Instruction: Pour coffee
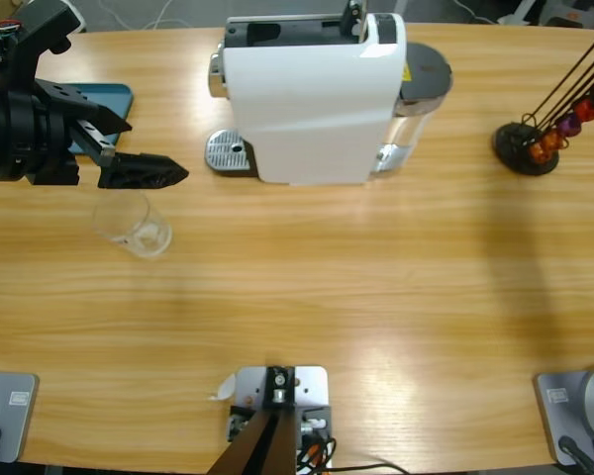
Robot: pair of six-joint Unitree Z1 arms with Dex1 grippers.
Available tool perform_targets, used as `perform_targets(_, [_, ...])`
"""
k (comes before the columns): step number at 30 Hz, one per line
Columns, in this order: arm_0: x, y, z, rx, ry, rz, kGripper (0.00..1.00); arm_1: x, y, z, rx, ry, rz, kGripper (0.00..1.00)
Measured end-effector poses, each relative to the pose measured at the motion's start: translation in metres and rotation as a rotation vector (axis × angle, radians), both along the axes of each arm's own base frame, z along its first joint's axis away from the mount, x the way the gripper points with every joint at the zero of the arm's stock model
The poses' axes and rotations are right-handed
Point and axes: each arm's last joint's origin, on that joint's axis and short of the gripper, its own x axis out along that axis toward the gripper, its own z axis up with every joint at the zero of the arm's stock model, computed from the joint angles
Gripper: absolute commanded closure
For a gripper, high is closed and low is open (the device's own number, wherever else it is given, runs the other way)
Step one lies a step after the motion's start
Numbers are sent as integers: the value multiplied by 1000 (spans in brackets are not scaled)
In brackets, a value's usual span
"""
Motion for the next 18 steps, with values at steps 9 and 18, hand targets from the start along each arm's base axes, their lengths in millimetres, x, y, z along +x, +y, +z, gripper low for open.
perform_targets(9, [-1, 1, -4, 6, 13, 7, 9, 3, 2, 0, 13, -6, 19, 782])
perform_targets(18, [-2, 2, -6, 10, 18, 9, 9, 3, 2, 0, 15, -10, 21, 782])
